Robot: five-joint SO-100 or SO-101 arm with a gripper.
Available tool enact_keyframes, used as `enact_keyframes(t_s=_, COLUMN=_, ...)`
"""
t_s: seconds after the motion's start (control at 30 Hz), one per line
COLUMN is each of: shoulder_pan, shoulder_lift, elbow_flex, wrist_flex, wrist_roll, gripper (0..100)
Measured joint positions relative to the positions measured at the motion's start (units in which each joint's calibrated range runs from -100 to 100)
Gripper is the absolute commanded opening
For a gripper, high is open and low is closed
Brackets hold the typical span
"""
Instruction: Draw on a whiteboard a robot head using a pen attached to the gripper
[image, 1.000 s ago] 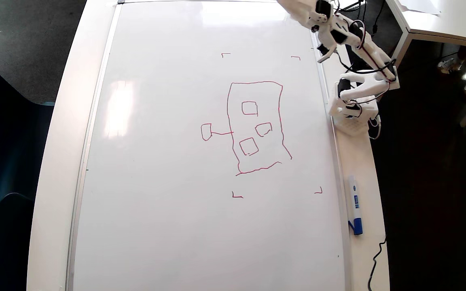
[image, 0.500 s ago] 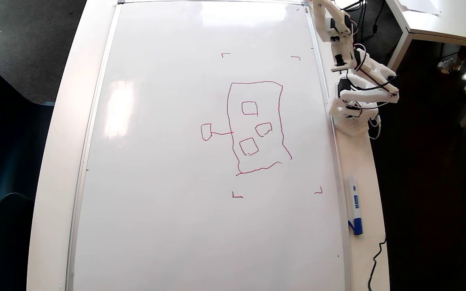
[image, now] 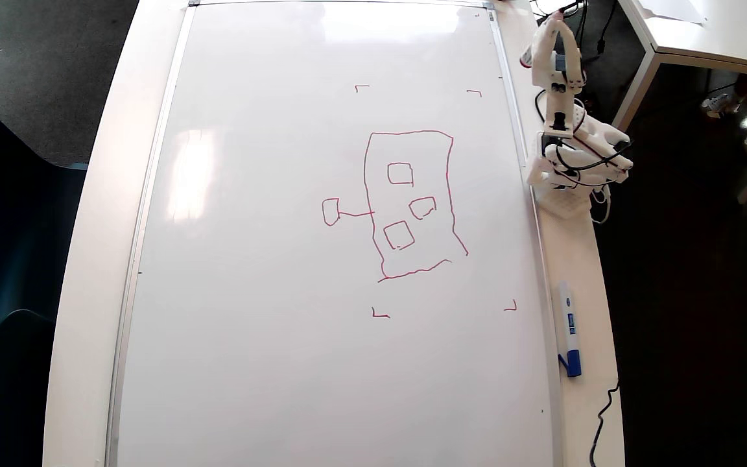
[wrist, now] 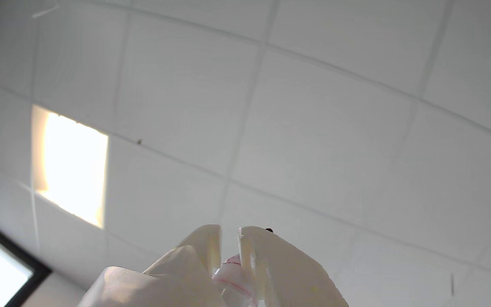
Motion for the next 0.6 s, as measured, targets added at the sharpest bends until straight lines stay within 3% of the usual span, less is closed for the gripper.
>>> enact_keyframes(t_s=0.43, shoulder_pan=-5.2, shoulder_lift=-0.3, elbow_flex=6.8, wrist_flex=-33.4, wrist_roll=0.0, gripper=1)
enact_keyframes(t_s=0.6, shoulder_pan=-6.4, shoulder_lift=-0.3, elbow_flex=6.8, wrist_flex=-35.0, wrist_roll=0.0, gripper=1)
